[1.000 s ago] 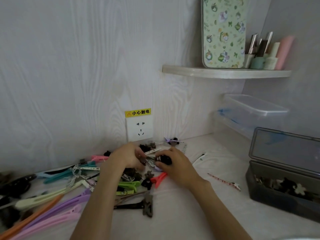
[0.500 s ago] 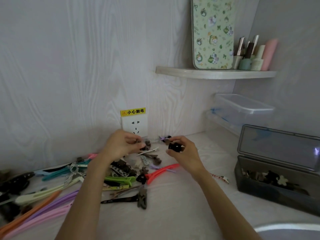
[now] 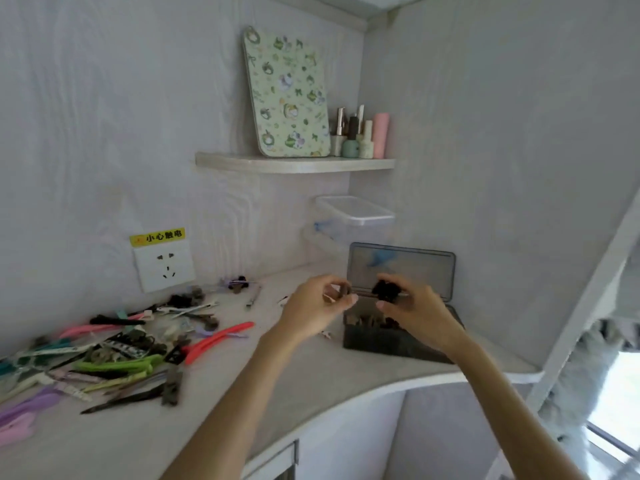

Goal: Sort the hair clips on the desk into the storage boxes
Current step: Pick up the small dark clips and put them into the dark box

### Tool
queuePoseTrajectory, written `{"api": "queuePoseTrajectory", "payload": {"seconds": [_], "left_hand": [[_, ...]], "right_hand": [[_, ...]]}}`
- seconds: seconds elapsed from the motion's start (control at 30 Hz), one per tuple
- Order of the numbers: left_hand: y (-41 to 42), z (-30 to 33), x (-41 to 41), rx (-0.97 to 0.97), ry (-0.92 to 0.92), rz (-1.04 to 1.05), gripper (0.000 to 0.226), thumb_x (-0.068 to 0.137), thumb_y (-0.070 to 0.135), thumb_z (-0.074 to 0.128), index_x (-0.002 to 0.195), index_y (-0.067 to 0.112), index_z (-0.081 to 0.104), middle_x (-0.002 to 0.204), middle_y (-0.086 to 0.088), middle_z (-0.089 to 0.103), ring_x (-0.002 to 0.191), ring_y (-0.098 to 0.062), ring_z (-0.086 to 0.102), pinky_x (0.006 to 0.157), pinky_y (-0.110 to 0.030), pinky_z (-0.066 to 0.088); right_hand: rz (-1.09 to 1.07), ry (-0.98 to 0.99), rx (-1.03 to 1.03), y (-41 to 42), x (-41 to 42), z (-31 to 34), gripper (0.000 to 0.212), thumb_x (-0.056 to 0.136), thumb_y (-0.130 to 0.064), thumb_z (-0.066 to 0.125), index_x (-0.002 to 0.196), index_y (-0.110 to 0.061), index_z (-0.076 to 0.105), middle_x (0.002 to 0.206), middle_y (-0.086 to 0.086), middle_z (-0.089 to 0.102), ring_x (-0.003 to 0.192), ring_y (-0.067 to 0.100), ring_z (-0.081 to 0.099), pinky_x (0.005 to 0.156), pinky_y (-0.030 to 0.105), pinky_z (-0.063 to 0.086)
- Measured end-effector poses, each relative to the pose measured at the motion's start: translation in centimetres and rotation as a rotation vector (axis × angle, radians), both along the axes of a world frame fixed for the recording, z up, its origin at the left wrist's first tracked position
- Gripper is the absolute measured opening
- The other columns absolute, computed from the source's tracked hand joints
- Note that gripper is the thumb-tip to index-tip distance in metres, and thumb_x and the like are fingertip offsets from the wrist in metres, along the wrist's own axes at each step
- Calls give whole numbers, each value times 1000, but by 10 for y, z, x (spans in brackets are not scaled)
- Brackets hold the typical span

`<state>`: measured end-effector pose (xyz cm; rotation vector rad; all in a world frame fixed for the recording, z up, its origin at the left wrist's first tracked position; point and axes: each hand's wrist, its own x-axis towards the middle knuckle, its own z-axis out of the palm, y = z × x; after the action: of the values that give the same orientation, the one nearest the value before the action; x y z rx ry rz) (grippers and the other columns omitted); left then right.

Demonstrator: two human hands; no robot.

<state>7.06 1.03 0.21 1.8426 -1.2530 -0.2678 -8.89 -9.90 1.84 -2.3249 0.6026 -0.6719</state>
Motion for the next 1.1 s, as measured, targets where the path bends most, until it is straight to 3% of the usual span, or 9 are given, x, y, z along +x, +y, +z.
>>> {"api": "queuePoseTrajectory", "payload": {"seconds": [0.07, 0.13, 0.2, 0.27, 0.47, 0.6, 0.67, 0.9, 1.1], "left_hand": [[-14, -6, -14, 49, -43, 20, 41, 78, 43, 70, 114, 26, 61, 109, 6, 67, 97, -12, 63, 85, -31, 51], [-20, -13, -20, 127, -151, 44, 44, 80, 42, 68, 120, 26, 59, 121, 6, 62, 110, -14, 57, 88, -25, 44], [-19, -19, -20, 190, -193, 54, 37, 86, 42, 59, 120, 28, 60, 131, 6, 56, 121, -17, 51, 95, -29, 41], [-15, -21, -21, 257, -239, 69, 32, 91, 40, 50, 118, 28, 61, 137, 6, 49, 125, -18, 46, 99, -35, 39], [27, -10, -7, 328, -266, 150, 34, 91, 34, 50, 123, 23, 58, 136, 2, 48, 124, -20, 45, 98, -34, 40], [65, -4, 18, 384, -242, 217, 42, 89, 30, 54, 130, 21, 52, 138, -2, 49, 125, -22, 46, 99, -32, 39], [79, -3, 28, 385, -202, 247, 42, 88, 28, 56, 130, 20, 53, 136, -3, 51, 123, -22, 49, 97, -31, 41], [102, -7, 58, 290, -117, 301, 48, 90, 38, 56, 132, 16, 50, 139, -4, 48, 123, -20, 50, 99, -30, 38], [85, -14, 72, 89, -92, 375, 53, 82, 43, 65, 128, 19, 53, 126, 2, 60, 111, -16, 58, 83, -22, 41]], "right_hand": [[78, 107, -11, -9, -12, -6, 52, 91, -9, 54, 138, -23, 38, 127, -10, 51, 108, 9, 54, 95, 21, 42], [36, 152, -68, -25, -25, -19, 56, 92, -8, 50, 139, -31, 33, 138, -5, 47, 127, 14, 45, 108, 32, 35], [-96, 269, -133, -36, -35, -35, 50, 95, -21, 45, 140, -39, 30, 145, -3, 40, 136, 20, 33, 113, 45, 28], [-128, 360, -115, -34, -40, -46, 45, 98, -34, 35, 142, -38, 27, 148, -2, 36, 137, 21, 29, 114, 48, 24], [14, 286, -75, -1, -16, -46, 43, 100, -33, 30, 143, -33, 29, 146, -1, 39, 135, 21, 35, 113, 41, 27], [31, 353, -169, 23, 17, -46, 42, 100, -37, 25, 141, -42, 26, 152, -10, 25, 144, 16, 14, 115, 54, 0], [32, 349, -190, 33, 32, -44, 41, 100, -37, 25, 141, -42, 26, 153, -10, 21, 144, 14, 9, 113, 55, -4], [57, 318, -254, 32, 87, -47, 40, 99, -41, 25, 139, -45, 27, 155, -9, 13, 145, 15, -2, 113, 54, -6], [-34, 228, -383, 13, 111, -45, 43, 98, -35, 36, 140, -30, 33, 153, -2, 22, 145, 20, 6, 116, 47, 2]]}}
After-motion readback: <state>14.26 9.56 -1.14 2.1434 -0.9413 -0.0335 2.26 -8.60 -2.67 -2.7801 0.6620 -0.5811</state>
